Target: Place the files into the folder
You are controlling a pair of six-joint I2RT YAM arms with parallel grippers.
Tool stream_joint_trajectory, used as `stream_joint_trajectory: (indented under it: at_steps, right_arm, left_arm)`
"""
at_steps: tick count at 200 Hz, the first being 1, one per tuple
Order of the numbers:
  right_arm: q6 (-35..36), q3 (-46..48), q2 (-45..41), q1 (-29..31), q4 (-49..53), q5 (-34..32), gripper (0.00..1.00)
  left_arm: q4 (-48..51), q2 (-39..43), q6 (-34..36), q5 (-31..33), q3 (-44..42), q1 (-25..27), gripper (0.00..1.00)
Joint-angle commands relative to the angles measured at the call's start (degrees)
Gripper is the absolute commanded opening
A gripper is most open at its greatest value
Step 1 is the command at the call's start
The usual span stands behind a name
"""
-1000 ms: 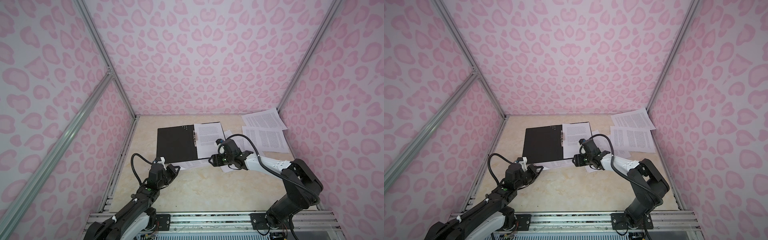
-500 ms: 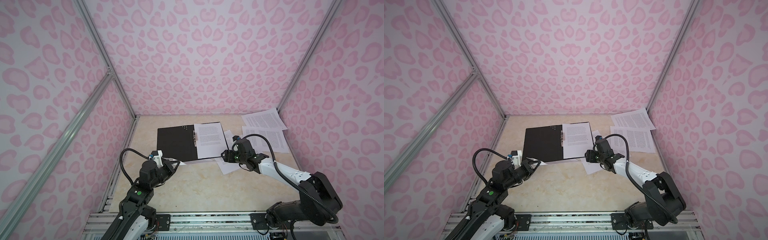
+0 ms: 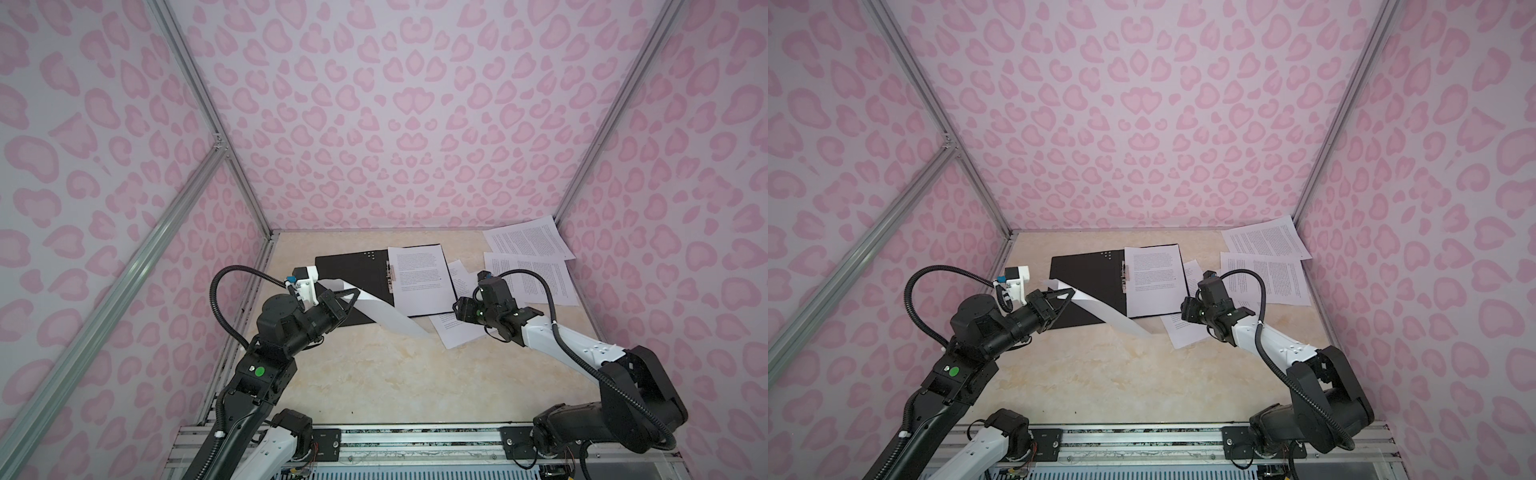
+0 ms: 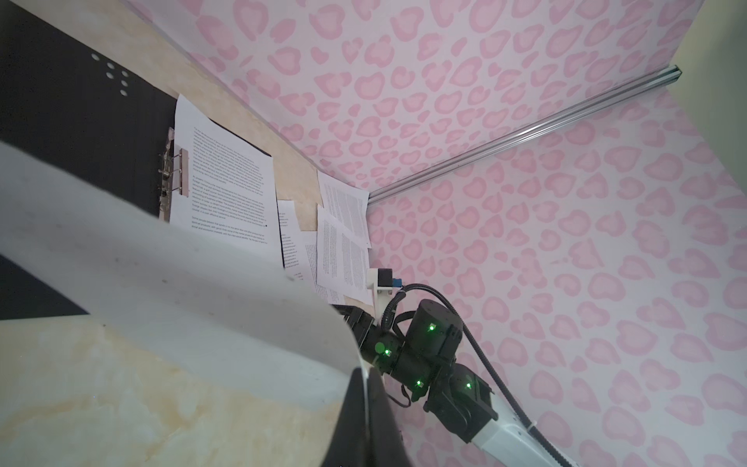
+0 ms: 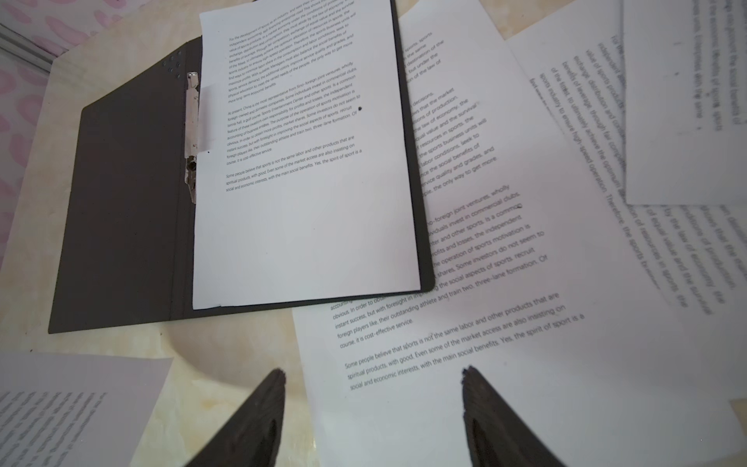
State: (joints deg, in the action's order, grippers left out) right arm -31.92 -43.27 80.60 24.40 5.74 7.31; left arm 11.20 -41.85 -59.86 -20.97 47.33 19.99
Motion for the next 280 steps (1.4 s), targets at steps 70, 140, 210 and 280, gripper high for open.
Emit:
stream_joint_trajectory:
  at_steps: [70, 140, 210, 280]
  right_arm:
    - [0.4, -0.2, 2.5, -0.1, -0.3, 0.4, 0.71]
    - [0.6, 1.1, 0.4, -0.1, -2.8, 4.2, 0.89]
    - [0.0, 1.7, 0.8, -0.1, -5.3, 8.1, 0.97]
    - [-6.7, 4.1, -0.1, 2.7, -11.5, 14.0, 0.96]
  left_arm:
    - [-3.2, -28.9, 2.0, -0.9, 26.1, 0.0, 0.03]
    - [-9.5, -40.9, 1.2, -2.5, 37.6, -1.2, 0.03]
    - [-24.5, -36.0, -2.2, -1.8, 10.5, -2.5, 0.03]
    - [-37.3, -39.3, -9.9, 6.0, -12.7, -2.6, 0.03]
